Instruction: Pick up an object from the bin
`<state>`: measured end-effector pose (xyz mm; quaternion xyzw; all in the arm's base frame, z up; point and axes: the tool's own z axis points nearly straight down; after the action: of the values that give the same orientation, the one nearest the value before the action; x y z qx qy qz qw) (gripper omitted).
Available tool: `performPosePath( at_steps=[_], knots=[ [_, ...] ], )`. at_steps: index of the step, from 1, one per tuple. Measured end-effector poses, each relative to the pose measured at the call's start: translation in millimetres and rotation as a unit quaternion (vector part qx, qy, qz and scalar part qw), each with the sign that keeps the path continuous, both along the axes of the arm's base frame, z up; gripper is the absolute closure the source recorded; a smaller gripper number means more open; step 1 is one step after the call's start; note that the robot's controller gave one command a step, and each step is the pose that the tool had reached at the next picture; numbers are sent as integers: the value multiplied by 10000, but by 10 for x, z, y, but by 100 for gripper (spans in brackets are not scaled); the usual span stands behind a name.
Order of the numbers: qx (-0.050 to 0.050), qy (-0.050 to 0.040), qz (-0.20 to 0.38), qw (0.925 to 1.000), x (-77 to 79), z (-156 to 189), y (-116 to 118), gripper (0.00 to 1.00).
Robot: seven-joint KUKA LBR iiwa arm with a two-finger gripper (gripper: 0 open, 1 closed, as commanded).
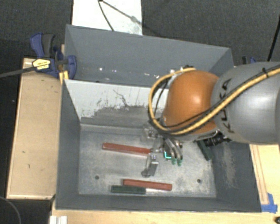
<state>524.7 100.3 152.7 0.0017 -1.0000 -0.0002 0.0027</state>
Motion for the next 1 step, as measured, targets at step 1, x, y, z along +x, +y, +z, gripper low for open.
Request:
performPosePath(
  at_steps=[1],
  knots=[
    [5,-37,932,9956,502,-851,102,0]
  ],
)
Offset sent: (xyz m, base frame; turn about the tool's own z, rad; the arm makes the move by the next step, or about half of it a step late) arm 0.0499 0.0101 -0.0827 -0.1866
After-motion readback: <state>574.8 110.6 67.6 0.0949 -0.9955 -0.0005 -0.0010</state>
